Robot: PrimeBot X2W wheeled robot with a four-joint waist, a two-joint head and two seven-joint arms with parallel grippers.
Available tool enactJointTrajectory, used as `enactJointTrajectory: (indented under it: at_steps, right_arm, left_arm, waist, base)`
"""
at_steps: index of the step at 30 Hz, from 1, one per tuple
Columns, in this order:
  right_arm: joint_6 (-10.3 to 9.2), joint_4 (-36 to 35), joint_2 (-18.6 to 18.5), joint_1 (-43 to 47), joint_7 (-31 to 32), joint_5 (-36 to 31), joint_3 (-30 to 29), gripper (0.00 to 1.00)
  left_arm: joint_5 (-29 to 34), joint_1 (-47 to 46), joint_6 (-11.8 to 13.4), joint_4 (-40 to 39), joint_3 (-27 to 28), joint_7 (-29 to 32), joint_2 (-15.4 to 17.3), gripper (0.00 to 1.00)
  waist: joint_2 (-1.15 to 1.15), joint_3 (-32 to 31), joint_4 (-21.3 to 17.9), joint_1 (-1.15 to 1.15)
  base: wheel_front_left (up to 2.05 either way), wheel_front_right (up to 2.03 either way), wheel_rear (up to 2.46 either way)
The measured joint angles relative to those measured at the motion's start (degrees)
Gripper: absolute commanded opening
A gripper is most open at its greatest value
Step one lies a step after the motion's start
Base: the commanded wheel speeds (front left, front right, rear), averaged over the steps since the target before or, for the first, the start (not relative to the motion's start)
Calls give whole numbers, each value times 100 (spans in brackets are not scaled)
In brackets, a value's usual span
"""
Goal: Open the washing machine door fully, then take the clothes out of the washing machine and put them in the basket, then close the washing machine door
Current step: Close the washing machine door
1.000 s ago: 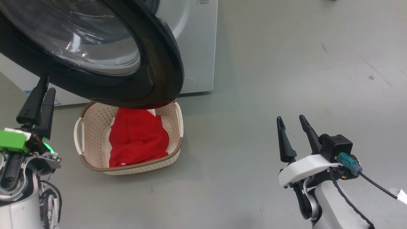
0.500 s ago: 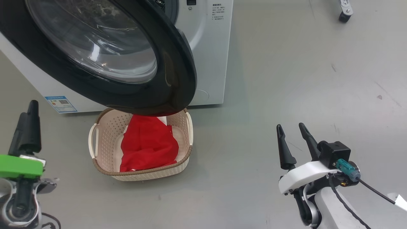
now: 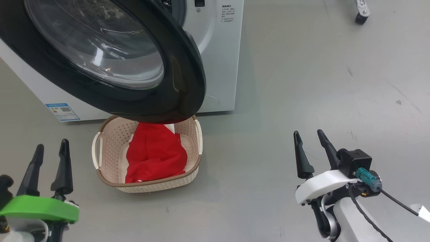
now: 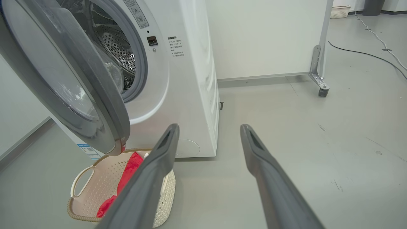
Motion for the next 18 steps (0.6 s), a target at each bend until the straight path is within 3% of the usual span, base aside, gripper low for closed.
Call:
enactJointTrajectory:
  at_steps: [7, 18]
  right_arm:
    - [2, -8, -1, 2, 0, -32, -15, 100]
    - [52, -15, 1, 31, 0, -47, -30, 100]
  left_arm:
    - [834, 255, -23, 568, -281, -872, 182, 100]
    - [1464, 386, -23, 1152, -227, -825, -40, 100]
  waist:
    - [0, -31, -27, 0]
    - [0, -93, -35, 0]
  base:
    - [0, 0, 0]
    - [0, 0, 0]
